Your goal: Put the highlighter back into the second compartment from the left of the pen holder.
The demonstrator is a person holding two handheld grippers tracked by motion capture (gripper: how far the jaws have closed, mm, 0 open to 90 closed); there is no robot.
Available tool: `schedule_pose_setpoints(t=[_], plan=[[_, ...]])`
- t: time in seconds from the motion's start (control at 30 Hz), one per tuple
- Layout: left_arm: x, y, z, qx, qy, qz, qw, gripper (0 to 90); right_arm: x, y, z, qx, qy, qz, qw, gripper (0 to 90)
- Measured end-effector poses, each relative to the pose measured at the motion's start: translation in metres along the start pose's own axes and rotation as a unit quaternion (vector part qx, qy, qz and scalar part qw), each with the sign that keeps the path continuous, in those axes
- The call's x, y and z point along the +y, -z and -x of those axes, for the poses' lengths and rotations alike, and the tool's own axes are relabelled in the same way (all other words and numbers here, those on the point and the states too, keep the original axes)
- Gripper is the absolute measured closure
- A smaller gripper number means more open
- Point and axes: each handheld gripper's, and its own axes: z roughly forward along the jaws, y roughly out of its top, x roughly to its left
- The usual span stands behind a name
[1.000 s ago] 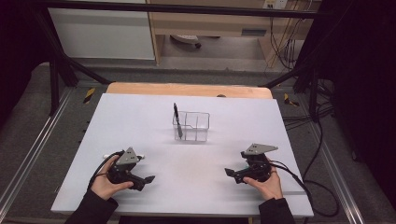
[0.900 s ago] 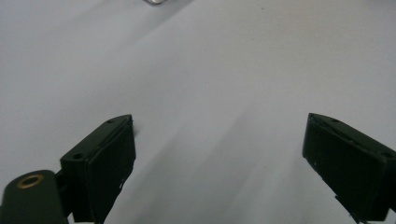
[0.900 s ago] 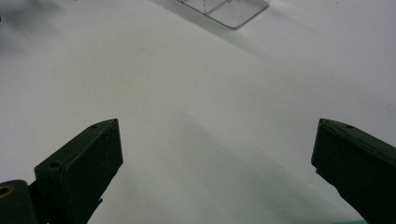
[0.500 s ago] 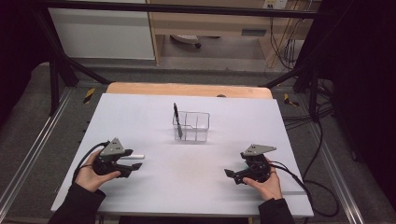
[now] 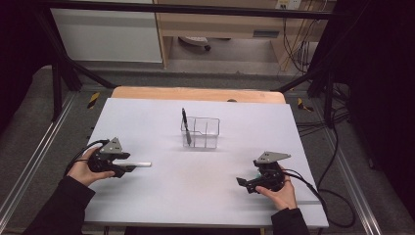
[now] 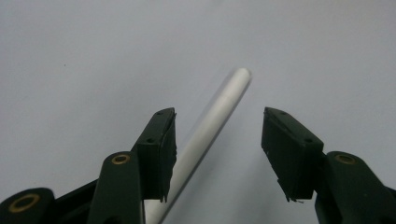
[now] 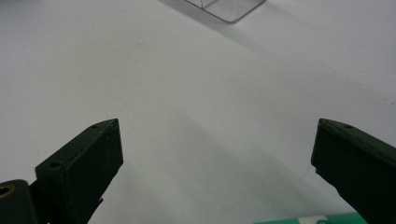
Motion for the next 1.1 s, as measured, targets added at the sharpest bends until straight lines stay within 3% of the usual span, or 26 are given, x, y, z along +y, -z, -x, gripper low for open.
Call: schedule_pose_setpoints(t=[0.23, 0.4, 0.6, 0.9, 1.1], plan=[[-0.002, -0.003, -0.013, -0.015, -0.06, -0.023, 0.9978, 44.5, 0.0, -0.001, 0.0, 0.003, -0.004, -0.001, 1.0, 2.5], [-0.004, -0.004, -0.02, -0.02, -0.084, -0.046, 0.9952, 47.6, 0.0, -0.001, 0.0, 0.003, 0.0, -0.002, 1.0, 2.5], [-0.01, -0.004, -0.031, -0.033, -0.102, -0.055, 0.9927, 53.3, 0.0, -0.001, 0.0, 0.002, 0.0, -0.002, 1.0, 2.5], [-0.02, -0.006, -0.042, -0.054, -0.109, -0.049, 0.9914, 59.6, -0.001, -0.002, 0.0, 0.001, 0.002, -0.004, 1.0, 2.4], [-0.023, -0.009, -0.046, -0.071, -0.124, -0.054, 0.9882, 64.5, -0.001, -0.002, 0.001, 0.002, 0.002, -0.004, 1.0, 2.4]])
